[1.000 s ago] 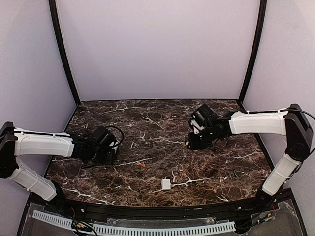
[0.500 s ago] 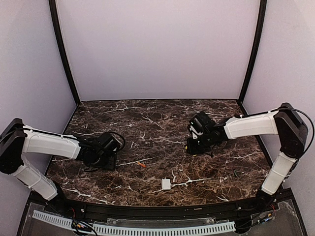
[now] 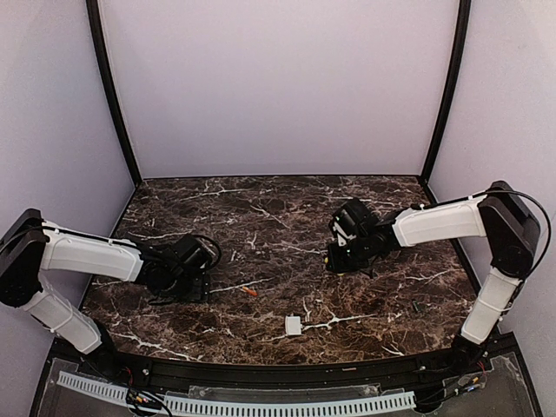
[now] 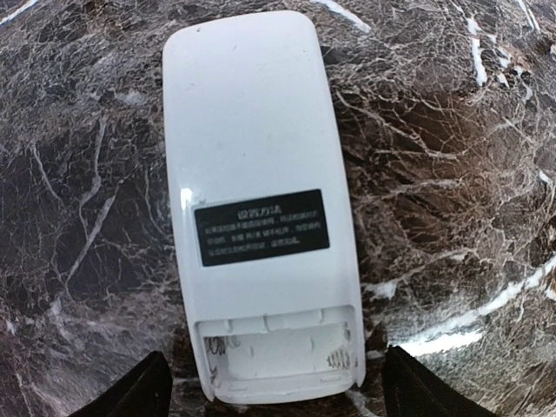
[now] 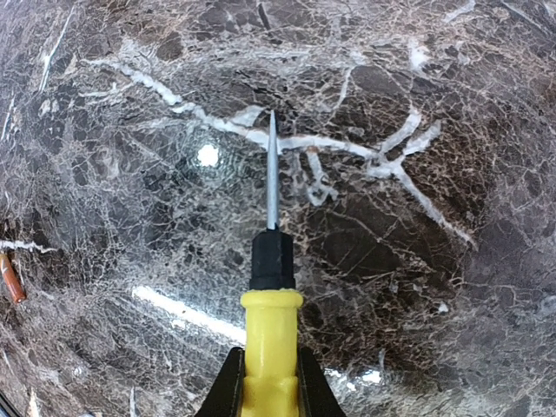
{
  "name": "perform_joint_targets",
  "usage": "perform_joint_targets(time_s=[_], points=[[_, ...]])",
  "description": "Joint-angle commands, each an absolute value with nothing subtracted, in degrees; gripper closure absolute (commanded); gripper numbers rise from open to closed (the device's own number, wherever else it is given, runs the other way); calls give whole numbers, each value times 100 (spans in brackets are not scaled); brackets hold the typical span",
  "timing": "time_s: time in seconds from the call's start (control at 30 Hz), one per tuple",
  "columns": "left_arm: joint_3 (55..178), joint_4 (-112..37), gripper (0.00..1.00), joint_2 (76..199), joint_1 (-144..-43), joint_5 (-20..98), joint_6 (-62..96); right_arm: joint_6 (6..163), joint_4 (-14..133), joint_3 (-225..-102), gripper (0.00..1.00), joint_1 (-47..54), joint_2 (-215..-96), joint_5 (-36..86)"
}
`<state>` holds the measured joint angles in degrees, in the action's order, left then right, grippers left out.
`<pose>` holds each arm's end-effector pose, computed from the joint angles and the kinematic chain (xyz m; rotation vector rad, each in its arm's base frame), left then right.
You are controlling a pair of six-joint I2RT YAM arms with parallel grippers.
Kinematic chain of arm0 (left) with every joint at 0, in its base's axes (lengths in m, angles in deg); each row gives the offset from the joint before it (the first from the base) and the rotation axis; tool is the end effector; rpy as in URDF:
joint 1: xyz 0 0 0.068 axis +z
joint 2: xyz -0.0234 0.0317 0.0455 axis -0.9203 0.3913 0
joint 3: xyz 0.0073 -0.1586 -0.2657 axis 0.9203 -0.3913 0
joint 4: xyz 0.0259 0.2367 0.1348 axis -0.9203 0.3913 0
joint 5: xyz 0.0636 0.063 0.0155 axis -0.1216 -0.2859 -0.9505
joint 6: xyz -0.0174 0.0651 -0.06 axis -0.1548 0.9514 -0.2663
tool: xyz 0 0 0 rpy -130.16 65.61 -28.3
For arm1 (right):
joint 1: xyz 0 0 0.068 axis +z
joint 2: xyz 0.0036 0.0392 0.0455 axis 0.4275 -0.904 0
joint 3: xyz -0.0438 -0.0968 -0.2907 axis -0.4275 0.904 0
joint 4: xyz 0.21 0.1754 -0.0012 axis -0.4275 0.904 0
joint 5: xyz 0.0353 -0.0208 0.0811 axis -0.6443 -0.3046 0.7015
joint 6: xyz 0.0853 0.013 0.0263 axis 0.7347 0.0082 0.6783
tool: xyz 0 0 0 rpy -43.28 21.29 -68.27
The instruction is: Unload the batteries from the remote control
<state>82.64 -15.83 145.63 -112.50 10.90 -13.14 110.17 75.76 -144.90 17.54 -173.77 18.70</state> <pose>0.2120 -0.1764 0.1358 -0.0162 2.5937 -0.0606 0.2774 0.2590 0.1496 -0.2481 2.6746 0.4680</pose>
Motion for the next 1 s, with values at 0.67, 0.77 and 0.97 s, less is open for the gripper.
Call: perform_joint_targets(time_s=[0.67, 0.77, 0.97], points=[[8318, -1394, 1, 14359, -11267, 828, -1059, 11064, 8259, -14564, 72, 1915, -17912, 1888], [8358, -1329, 1, 14361, -11267, 764, -1048, 11055, 8326, -14632, 72, 1917, -17922, 1882], [8533, -1229, 1, 14311, -11267, 602, -901, 10938, 8629, -14912, 67, 1917, -17778, 1655]])
